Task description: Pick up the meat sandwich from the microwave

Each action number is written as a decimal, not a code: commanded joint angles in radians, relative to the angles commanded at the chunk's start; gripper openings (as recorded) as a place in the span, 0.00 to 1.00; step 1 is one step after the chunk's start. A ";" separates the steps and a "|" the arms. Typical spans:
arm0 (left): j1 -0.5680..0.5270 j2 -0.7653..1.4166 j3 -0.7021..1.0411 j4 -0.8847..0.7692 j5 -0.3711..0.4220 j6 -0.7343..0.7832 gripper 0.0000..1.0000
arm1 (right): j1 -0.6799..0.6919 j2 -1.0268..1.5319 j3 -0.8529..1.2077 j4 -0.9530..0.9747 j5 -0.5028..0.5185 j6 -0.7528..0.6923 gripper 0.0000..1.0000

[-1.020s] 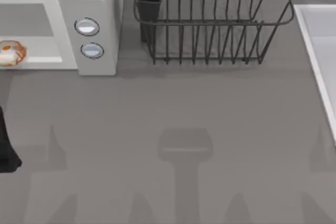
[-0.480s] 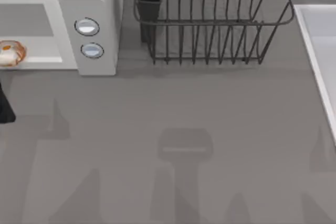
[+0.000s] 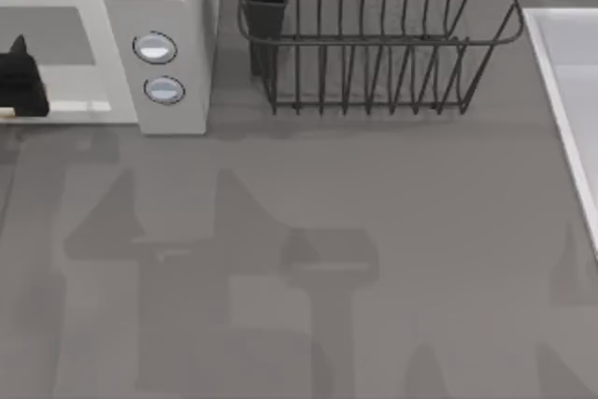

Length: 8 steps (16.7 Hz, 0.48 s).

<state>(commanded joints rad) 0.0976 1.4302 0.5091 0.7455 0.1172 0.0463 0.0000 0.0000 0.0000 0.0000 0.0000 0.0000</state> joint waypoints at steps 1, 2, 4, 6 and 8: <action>0.007 0.112 0.038 0.055 0.009 0.003 1.00 | 0.000 0.000 0.000 0.000 0.000 0.000 1.00; 0.014 0.222 0.074 0.109 0.017 0.007 1.00 | 0.000 0.000 0.000 0.000 0.000 0.000 1.00; 0.027 0.431 0.143 0.210 0.033 0.013 1.00 | 0.000 0.000 0.000 0.000 0.000 0.000 1.00; 0.039 0.618 0.205 0.300 0.047 0.019 1.00 | 0.000 0.000 0.000 0.000 0.000 0.000 1.00; 0.049 0.776 0.257 0.376 0.059 0.023 1.00 | 0.000 0.000 0.000 0.000 0.000 0.000 1.00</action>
<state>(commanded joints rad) 0.1467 2.2061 0.7657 1.1213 0.1763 0.0696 0.0000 0.0000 0.0000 0.0000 0.0000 0.0000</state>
